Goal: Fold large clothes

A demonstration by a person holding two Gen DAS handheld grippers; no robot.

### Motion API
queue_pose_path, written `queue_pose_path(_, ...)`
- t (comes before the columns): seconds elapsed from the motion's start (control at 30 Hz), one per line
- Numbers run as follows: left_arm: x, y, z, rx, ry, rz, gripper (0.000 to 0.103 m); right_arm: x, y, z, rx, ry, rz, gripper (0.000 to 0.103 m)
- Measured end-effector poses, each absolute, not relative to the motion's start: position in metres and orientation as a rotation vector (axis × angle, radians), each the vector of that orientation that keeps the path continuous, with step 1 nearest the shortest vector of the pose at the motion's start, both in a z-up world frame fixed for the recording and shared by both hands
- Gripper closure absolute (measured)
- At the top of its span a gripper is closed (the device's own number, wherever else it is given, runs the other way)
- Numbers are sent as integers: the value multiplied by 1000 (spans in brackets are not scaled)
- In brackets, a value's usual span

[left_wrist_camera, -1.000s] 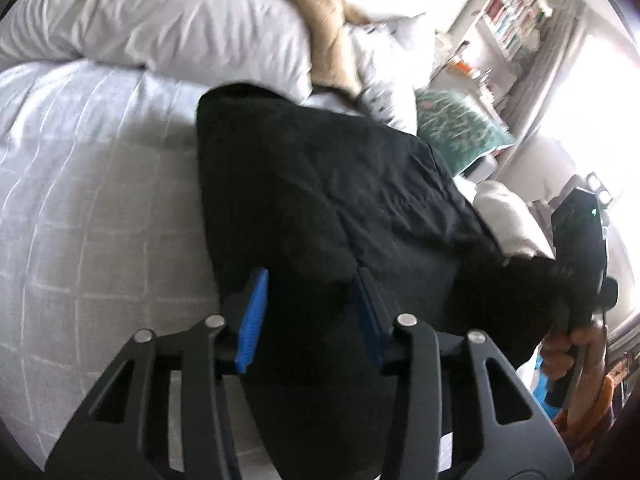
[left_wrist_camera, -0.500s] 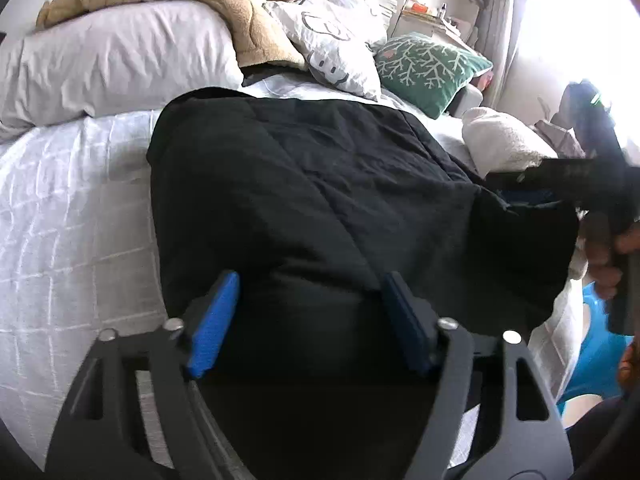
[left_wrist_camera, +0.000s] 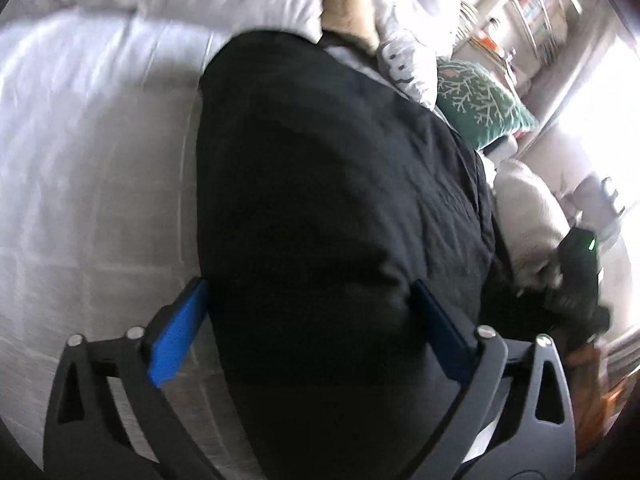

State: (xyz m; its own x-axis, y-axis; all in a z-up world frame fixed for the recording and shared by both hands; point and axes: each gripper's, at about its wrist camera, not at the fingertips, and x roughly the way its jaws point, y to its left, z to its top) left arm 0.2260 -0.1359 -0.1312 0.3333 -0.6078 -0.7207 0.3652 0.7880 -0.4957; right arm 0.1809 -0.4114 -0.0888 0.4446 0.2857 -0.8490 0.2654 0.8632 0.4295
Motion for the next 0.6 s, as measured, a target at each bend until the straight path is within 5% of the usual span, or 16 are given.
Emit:
queue_pose_path(0.17, 239, -116, -176, -614, 1222, -723, 3, 186, -398, -98, 564, 1140, 69, 41)
queue_pose_path(0.23, 234, -110, -175, -651, 1210, -729, 23, 187, -395, -100, 577, 1140, 86, 45)
queue_pose_path(0.33, 222, -107, -144, -603, 1165, -745, 37, 183, -389, -91, 588, 1112, 115, 53)
queue_pose_path(0.6, 212, -51, -101, -538, 1142, -696, 30, 189, -328, -67, 525, 1111, 282, 54)
